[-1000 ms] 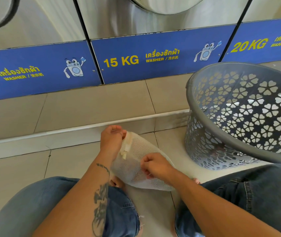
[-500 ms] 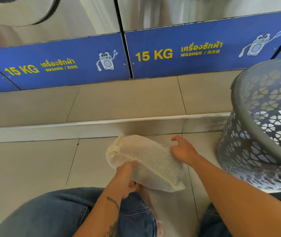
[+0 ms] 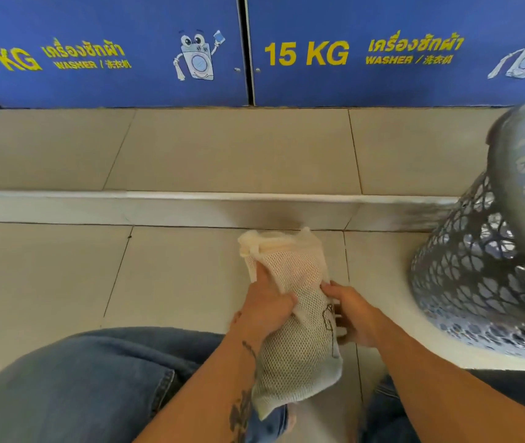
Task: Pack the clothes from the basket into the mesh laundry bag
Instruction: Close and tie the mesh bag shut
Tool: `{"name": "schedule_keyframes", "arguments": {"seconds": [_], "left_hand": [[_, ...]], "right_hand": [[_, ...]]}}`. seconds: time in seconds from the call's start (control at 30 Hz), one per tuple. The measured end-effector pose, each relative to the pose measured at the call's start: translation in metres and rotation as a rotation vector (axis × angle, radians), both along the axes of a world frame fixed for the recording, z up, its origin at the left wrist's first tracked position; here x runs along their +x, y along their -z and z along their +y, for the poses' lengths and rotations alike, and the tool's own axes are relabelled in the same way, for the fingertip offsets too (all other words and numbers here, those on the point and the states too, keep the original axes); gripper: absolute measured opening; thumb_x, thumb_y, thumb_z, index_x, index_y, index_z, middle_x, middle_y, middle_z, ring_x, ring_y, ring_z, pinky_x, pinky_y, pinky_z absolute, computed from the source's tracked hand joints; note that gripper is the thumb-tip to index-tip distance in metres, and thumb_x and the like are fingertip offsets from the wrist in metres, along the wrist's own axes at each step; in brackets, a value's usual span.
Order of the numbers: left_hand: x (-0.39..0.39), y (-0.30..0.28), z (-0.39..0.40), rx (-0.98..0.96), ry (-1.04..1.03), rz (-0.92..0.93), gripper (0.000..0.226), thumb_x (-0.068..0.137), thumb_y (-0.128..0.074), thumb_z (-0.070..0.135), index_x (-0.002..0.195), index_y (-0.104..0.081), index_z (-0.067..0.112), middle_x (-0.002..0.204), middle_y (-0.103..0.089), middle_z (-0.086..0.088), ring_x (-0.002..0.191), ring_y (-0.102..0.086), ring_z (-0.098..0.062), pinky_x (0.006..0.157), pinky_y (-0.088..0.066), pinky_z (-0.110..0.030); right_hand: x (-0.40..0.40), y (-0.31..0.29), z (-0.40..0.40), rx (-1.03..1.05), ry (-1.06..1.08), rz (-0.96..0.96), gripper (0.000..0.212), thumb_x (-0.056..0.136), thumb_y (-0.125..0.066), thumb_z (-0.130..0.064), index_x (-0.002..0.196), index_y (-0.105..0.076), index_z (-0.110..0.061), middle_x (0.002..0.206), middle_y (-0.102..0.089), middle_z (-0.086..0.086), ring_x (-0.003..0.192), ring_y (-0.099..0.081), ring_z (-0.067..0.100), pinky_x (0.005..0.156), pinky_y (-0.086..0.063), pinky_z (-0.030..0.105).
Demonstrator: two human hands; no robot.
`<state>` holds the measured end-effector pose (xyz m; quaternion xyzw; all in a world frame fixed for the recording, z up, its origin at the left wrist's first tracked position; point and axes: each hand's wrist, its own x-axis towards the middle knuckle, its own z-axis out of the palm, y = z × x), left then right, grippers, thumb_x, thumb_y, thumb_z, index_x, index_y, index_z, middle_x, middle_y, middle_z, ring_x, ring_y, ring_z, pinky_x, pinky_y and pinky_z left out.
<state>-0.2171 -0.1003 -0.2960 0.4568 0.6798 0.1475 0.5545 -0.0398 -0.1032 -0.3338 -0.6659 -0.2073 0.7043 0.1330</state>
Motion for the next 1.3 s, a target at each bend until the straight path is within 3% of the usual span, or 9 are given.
{"name": "schedule_keyframes", "arguments": {"seconds": [0.23, 0.4, 0.57, 0.73, 0.87, 0.97, 1.1, 1.2, 1.3], "left_hand": [[0.012, -0.038, -0.007, 0.223, -0.037, -0.081, 0.073, 0.093, -0.053, 0.018, 0.150, -0.016, 0.045, 0.128, -0.050, 0.017, 0.106, -0.050, -0.006, 0.086, -0.040, -0.022], [0.025, -0.100, 0.006, 0.435, -0.203, -0.089, 0.051, 0.094, -0.054, 0.021, 0.140, -0.038, 0.036, 0.117, -0.056, 0.014, 0.108, -0.055, -0.012, 0.093, -0.042, -0.030], [0.025, -0.168, 0.049, 0.570, -0.249, -0.263, 0.047, 0.092, -0.055, 0.021, 0.136, -0.043, 0.034, 0.121, -0.061, 0.009, 0.110, -0.059, -0.016, 0.101, -0.046, -0.045], [0.035, -0.185, 0.136, 0.487, -0.196, -0.512, 0.057, 0.096, -0.053, 0.018, 0.147, -0.029, 0.030, 0.130, -0.057, 0.003, 0.114, -0.057, -0.019, 0.099, -0.048, -0.042], [0.052, -0.131, 0.196, 0.245, -0.250, -0.494, 0.049, 0.094, -0.055, 0.021, 0.138, -0.039, 0.032, 0.127, -0.061, -0.003, 0.109, -0.060, -0.024, 0.086, -0.053, -0.041], [0.055, -0.088, 0.220, 0.073, -0.353, -0.456, 0.021, 0.095, -0.049, 0.030, 0.114, -0.059, 0.033, 0.113, -0.068, -0.002, 0.103, -0.064, -0.026, 0.090, -0.054, -0.052], [0.058, -0.085, 0.237, 0.130, -0.385, -0.476, 0.021, 0.095, -0.048, 0.030, 0.109, -0.063, 0.036, 0.109, -0.070, 0.002, 0.103, -0.066, -0.028, 0.093, -0.053, -0.049], [0.052, -0.106, 0.228, 0.109, -0.320, -0.351, 0.020, 0.092, -0.053, 0.023, 0.101, -0.061, 0.039, 0.105, -0.067, 0.000, 0.102, -0.064, -0.028, 0.094, -0.052, -0.049], [0.037, -0.147, 0.205, 0.067, -0.137, -0.001, 0.028, 0.088, -0.048, 0.015, 0.113, -0.058, 0.021, 0.095, -0.061, -0.013, 0.079, -0.059, -0.029, 0.067, -0.051, -0.039]], "right_hand": [[-0.001, -0.052, -0.005, 0.285, 0.035, -0.163, 0.037, 0.098, -0.054, -0.042, 0.132, -0.052, -0.031, 0.127, -0.066, -0.002, 0.114, -0.062, 0.022, 0.104, -0.048, 0.049], [0.009, -0.130, 0.016, 0.608, 0.029, -0.367, 0.061, 0.073, -0.061, -0.063, 0.126, -0.059, -0.033, 0.122, -0.068, -0.006, 0.111, -0.064, 0.020, 0.100, -0.051, 0.050], [0.014, -0.215, 0.075, 0.837, -0.025, -0.474, 0.059, 0.079, -0.065, -0.056, 0.129, -0.059, -0.026, 0.122, -0.066, -0.005, 0.115, -0.062, 0.023, 0.101, -0.049, 0.047], [0.018, -0.259, 0.164, 0.923, -0.065, -0.602, 0.067, 0.086, -0.057, -0.051, 0.146, -0.044, -0.024, 0.144, -0.054, 0.003, 0.131, -0.051, 0.029, 0.106, -0.044, 0.046], [0.015, -0.207, 0.237, 0.842, -0.353, -0.597, 0.064, 0.096, -0.050, -0.046, 0.155, -0.031, -0.029, 0.159, -0.037, 0.005, 0.142, -0.039, 0.030, 0.111, -0.035, 0.041], [0.014, -0.141, 0.262, 0.743, -0.715, -0.801, 0.060, 0.098, -0.040, -0.046, 0.156, -0.023, -0.037, 0.166, -0.019, 0.003, 0.149, -0.022, 0.033, 0.119, -0.021, 0.057], [0.021, -0.128, 0.266, 0.786, -0.790, -0.913, 0.061, 0.100, -0.039, -0.045, 0.154, -0.011, -0.050, 0.168, -0.007, -0.006, 0.153, -0.010, 0.030, 0.116, -0.014, 0.068], [0.035, -0.161, 0.264, 0.717, -0.844, -0.790, 0.064, 0.099, -0.045, -0.041, 0.155, -0.015, -0.047, 0.169, -0.004, -0.005, 0.155, -0.006, 0.025, 0.121, -0.014, 0.059], [0.050, -0.220, 0.250, 0.665, -0.832, -0.758, 0.066, 0.098, -0.051, -0.035, 0.157, -0.022, -0.036, 0.169, -0.008, -0.002, 0.154, -0.012, 0.024, 0.124, -0.017, 0.044]]}}
